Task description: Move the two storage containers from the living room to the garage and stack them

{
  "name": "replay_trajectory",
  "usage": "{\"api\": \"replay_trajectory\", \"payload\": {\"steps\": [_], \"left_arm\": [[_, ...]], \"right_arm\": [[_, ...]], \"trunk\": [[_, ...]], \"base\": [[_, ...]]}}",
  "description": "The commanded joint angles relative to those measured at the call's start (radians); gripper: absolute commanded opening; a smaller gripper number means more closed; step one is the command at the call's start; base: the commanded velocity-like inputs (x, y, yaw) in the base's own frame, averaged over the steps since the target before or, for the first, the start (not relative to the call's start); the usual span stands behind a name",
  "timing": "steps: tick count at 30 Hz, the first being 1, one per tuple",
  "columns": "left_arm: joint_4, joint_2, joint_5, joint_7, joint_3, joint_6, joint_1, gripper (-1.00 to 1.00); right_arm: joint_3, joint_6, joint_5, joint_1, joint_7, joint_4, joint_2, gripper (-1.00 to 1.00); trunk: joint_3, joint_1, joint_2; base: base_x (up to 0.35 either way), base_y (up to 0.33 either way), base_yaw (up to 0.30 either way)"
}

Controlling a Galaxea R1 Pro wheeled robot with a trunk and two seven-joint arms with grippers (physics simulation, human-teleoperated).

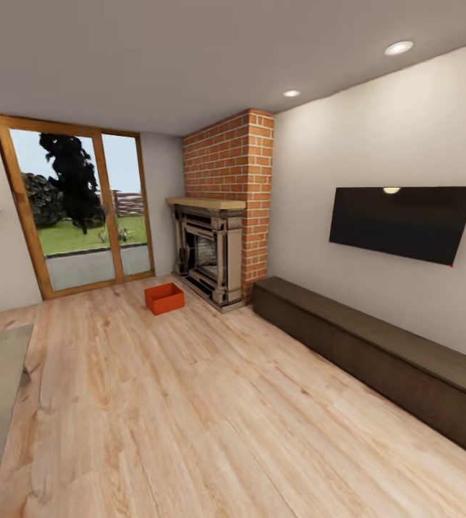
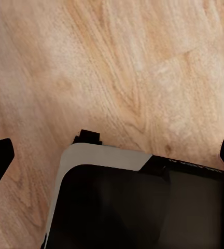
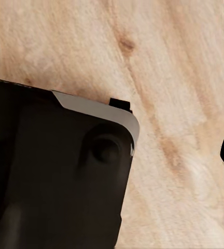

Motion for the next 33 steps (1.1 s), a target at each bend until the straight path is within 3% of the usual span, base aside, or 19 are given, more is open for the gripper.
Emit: {"api": "replay_trajectory", "payload": {"steps": [1, 25, 33], "left_arm": [[0.002, 0.000, 0.009, -0.003, -0.006, -0.004, -0.001, 1.00], [0.002, 0.000, 0.009, -0.003, -0.006, -0.005, -0.001, 1.00], [0.002, 0.000, 0.009, -0.003, -0.006, -0.005, -0.001, 1.00]], "right_arm": [[0.004, -0.006, 0.002, -0.001, 0.003, 0.003, -0.001, 1.00], [0.005, -0.007, 0.005, -0.002, 0.003, 0.003, -0.003, 1.00], [0.004, -0.006, 0.005, -0.001, 0.003, 0.003, -0.006, 1.00]], "trunk": [[-0.001, 0.001, -0.001], [-0.001, 0.001, -0.001], [-0.001, 0.001, -0.001]], "base": [[0.302, -0.165, 0.164], [0.302, -0.158, 0.269], [0.304, -0.148, 0.059]]}}
